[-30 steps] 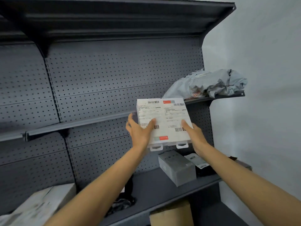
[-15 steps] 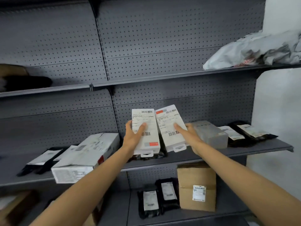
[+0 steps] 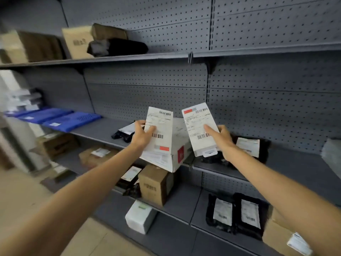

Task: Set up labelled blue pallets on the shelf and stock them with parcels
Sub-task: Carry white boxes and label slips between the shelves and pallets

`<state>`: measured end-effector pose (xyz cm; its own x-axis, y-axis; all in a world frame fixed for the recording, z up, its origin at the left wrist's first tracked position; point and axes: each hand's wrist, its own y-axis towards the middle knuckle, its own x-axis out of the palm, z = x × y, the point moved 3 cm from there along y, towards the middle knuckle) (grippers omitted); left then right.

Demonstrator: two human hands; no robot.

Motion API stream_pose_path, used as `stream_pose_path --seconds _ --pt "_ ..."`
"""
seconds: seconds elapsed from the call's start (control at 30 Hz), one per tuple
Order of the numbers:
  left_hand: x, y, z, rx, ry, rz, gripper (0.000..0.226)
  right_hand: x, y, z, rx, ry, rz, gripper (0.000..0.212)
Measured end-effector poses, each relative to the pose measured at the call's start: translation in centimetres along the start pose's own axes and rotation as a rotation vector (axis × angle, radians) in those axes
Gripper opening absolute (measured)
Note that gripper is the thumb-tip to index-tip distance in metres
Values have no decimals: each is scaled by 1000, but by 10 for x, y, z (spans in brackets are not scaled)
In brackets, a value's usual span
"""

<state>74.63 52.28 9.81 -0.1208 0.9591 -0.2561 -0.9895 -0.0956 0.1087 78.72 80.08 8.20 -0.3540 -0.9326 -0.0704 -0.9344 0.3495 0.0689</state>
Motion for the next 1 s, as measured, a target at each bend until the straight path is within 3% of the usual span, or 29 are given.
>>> stream_pose_path --seconds 0.1,0.23,0.67,1.0 --pt "-45 16 -9 -15 33 92 32 46 21 -5 -27 20 -93 34" --pt "-104 21 -26 -35 35 232 31 116 41 -13 -67 54 -208 51" --pt "-342 -10 -97 -65 -4 774 25 414 14 -25 27 122 -691 55" --pt "-575 13 -103 -64 26 923 30 670 -34 -99 27 225 -878 51"
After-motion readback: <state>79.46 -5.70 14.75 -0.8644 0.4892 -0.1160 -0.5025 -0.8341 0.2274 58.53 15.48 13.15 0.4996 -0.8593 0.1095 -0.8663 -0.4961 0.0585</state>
